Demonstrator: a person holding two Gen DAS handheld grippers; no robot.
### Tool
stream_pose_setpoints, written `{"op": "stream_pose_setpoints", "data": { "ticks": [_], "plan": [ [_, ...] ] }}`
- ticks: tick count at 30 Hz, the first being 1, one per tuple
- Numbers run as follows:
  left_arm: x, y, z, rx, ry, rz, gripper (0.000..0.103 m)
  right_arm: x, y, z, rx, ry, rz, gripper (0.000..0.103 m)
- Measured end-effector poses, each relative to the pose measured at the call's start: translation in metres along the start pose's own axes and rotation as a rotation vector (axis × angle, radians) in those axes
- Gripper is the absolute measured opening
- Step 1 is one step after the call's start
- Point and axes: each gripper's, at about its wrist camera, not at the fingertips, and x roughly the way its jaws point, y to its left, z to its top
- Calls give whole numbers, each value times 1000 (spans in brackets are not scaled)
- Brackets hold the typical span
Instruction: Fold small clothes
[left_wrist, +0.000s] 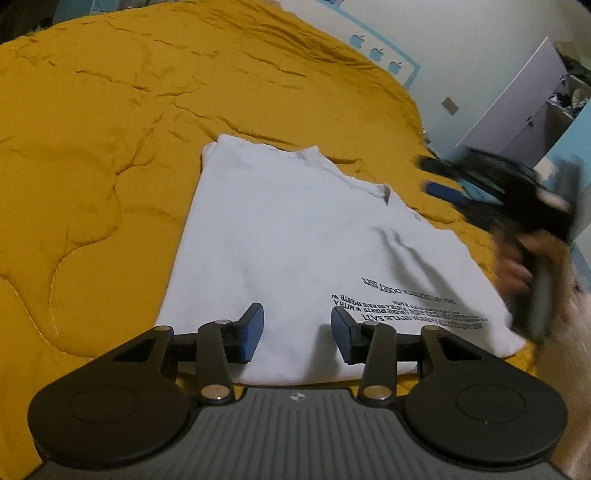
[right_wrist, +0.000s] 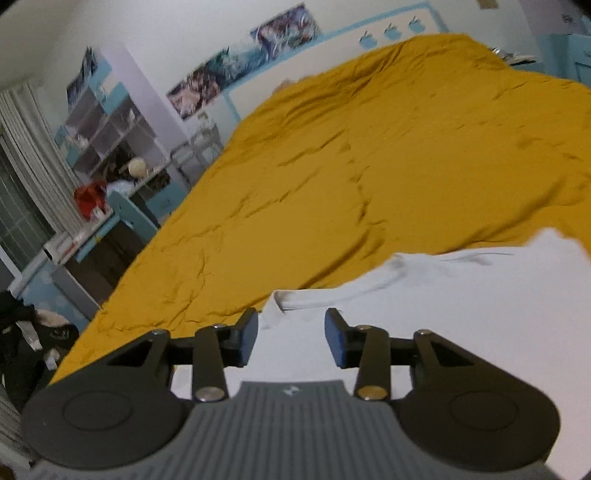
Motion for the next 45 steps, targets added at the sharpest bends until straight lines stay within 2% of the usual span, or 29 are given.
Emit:
{"op": "stream_pose_setpoints", "data": {
  "ticks": [3,8,12,15,21,24,28,36,41,43,45],
  "plan": [
    [1,5,-1,-14,3,-22,50,44,8,8,-2,52,-35,37],
    [1,7,-1,-17,-1,-36,50,103,-9,19,74,120,-130,37],
    [0,11,-4,-26,-13,-52,50,123,-28,15,146,177,-150,37],
    [0,11,-4,-38,-12,-55,50,122,-27,10,113,185,-164,37],
    [0,12,-4,-58,-24,-55,50,79,-12,-11,59,156,-145,43],
    [0,11,-4,-64,-25,-56,50,55,-6,-28,40,187,-137,43],
    [-1,19,-3,-103,-21,-80,50,20,-5,-55,81,248,-138,42],
    [-2,17,-5,-78,-20,-74,50,-53,2,-99,92,285,-107,43],
    [-4,17,-3,-72,-12,-72,50,-95,10,-120,88,257,-101,43],
    [-3,15,-2,-68,-9,-68,50,-102,7,-128,123,278,-95,43],
    [-3,13,-2,-63,-8,-61,50,-105,5,-136,106,258,-86,42]
  ]
}}
